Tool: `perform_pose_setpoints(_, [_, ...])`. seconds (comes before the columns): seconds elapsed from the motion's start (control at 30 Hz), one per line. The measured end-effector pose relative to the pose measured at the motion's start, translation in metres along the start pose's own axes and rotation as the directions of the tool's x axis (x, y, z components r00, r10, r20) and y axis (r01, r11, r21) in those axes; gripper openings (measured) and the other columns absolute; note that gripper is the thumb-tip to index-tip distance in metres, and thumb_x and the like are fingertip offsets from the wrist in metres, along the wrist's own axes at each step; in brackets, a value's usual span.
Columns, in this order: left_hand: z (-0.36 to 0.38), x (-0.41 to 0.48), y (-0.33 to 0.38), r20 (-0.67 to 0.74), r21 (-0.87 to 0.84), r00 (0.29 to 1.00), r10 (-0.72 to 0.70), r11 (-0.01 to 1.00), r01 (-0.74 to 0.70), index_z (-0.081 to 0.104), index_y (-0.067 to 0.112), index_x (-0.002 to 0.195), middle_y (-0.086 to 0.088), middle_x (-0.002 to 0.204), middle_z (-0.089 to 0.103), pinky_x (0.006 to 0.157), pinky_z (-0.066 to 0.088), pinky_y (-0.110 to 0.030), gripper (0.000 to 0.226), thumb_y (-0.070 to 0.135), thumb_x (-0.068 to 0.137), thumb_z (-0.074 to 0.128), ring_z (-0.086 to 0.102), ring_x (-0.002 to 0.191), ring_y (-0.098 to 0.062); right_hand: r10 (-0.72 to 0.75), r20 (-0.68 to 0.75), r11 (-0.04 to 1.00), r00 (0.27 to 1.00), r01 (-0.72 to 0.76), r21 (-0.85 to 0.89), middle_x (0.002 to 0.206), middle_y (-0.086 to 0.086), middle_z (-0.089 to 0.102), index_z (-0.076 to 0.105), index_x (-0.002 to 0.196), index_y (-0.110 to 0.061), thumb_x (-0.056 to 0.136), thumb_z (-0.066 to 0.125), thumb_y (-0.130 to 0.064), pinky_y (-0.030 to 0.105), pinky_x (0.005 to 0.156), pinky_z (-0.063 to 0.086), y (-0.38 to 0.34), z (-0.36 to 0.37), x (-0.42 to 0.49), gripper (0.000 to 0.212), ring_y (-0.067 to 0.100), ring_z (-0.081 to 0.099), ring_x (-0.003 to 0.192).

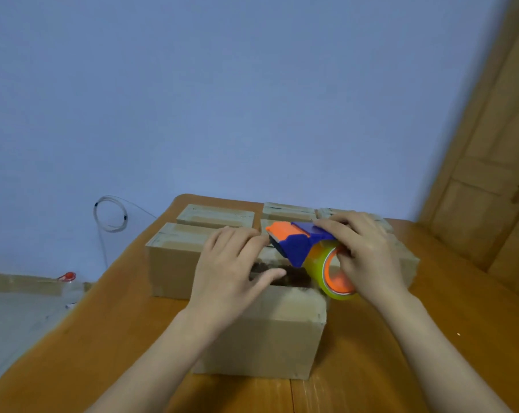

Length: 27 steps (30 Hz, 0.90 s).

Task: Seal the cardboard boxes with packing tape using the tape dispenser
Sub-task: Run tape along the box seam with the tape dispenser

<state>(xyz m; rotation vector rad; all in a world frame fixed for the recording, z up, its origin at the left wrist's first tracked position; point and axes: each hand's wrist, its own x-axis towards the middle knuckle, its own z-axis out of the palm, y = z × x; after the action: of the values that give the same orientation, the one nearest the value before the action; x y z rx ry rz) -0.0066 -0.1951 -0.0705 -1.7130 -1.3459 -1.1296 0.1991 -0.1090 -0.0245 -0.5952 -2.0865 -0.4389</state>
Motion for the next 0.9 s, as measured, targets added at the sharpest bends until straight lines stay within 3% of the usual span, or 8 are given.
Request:
perform_pose_setpoints(0.1, [0.007,0.003,-0.004,-0.123,0.032,0.99,0.075,0.997,-0.071,0.067,0.01,0.08,-0.003,0.085,0.068,0.081,0.039,-0.028,0.025,0.034,0.085,0.062,0.06,0.081,-0.02,-0.015,-0.016,1.0,1.0,0.015,-0.004,0.096,0.012,0.066,0.07,0.105,-0.007,0.078,0.035,-0.02,0.034,0.069,0.046,-0.004,0.004,0.001,0.046,0.018,0.048,0.093])
perform_pose_setpoints(0.23, [0.014,0.005,-0.013,-0.189,0.082,0.96,0.205,0.978,-0.193,0.069,0.01,0.074,-0.004,0.081,0.069,0.079,0.043,-0.031,0.015,0.018,0.086,0.066,0.061,0.074,-0.022,-0.032,-0.007,0.999,0.999,0.032,-0.018,0.098,0.01,0.063,0.068,0.111,-0.009,0.071,0.047,-0.006,0.034,0.07,0.047,0.001,0.006,0.001,0.045,0.018,0.047,0.093])
perform_pose_setpoints(0.33, [0.01,0.013,-0.025,-0.194,0.145,0.925,0.326,0.942,-0.302,0.066,0.011,0.066,-0.003,0.078,0.069,0.079,0.043,-0.032,0.019,0.013,0.085,0.069,0.062,0.072,-0.022,-0.062,0.083,0.997,0.995,0.059,0.042,0.104,0.006,0.057,0.065,0.119,-0.014,0.061,0.047,0.003,0.037,0.072,0.047,0.012,0.005,0.004,0.063,0.02,0.047,0.095])
perform_pose_setpoints(0.5, [0.004,0.028,-0.034,-0.172,0.182,0.879,0.444,0.892,-0.415,0.064,0.012,0.064,-0.002,0.078,0.069,0.084,0.045,-0.036,0.029,0.014,0.092,0.062,0.062,0.077,-0.021,-0.063,0.225,0.98,0.972,0.018,0.198,0.135,0.002,0.051,0.048,0.131,-0.028,0.072,0.035,-0.007,0.036,0.087,0.05,0.024,0.0,0.009,0.064,0.024,0.052,0.116])
perform_pose_setpoints(0.6, [0.002,0.031,-0.043,-0.161,0.186,0.859,0.486,0.87,-0.457,0.065,0.013,0.066,0.0,0.082,0.071,0.087,0.043,-0.038,0.021,0.013,0.087,0.068,0.058,0.085,-0.019,-0.145,0.273,0.986,0.951,0.116,0.121,0.132,0.005,0.053,0.039,0.137,-0.031,0.083,0.049,-0.002,0.043,0.079,0.055,0.032,-0.001,0.004,0.063,0.025,0.053,0.114])
perform_pose_setpoints(0.67, [0.003,0.031,-0.042,-0.146,0.198,0.848,0.51,0.855,-0.48,0.066,0.016,0.068,0.002,0.083,0.072,0.088,0.043,-0.038,0.018,0.012,0.086,0.07,0.059,0.087,-0.018,-0.186,0.303,0.982,0.935,0.169,0.083,0.131,0.008,0.052,0.037,0.14,-0.03,0.08,0.067,0.003,0.043,0.073,0.056,0.037,0.002,0.001,0.075,0.026,0.051,0.113])
perform_pose_setpoints(0.73, [0.005,0.028,-0.042,-0.127,0.198,0.844,0.521,0.847,-0.494,0.065,0.016,0.071,0.003,0.086,0.072,0.086,0.043,-0.038,0.016,0.012,0.085,0.071,0.062,0.087,-0.019,-0.194,0.308,0.981,0.931,0.179,0.077,0.131,0.008,0.053,0.037,0.141,-0.031,0.077,0.07,0.006,0.039,0.073,0.055,0.042,0.001,-0.004,0.08,0.025,0.051,0.113])
perform_pose_setpoints(0.9, [-0.021,0.011,-0.096,-0.141,0.275,0.887,0.439,0.879,-0.391,0.068,0.015,0.073,0.003,0.089,0.074,0.076,0.042,-0.037,0.015,0.015,0.088,0.07,0.069,0.081,-0.024,-0.023,0.282,0.999,0.959,0.034,-0.036,0.125,0.007,0.056,0.039,0.137,-0.037,0.065,0.068,0.018,0.038,0.075,0.052,0.098,-0.033,-0.034,0.096,0.027,0.051,0.11])
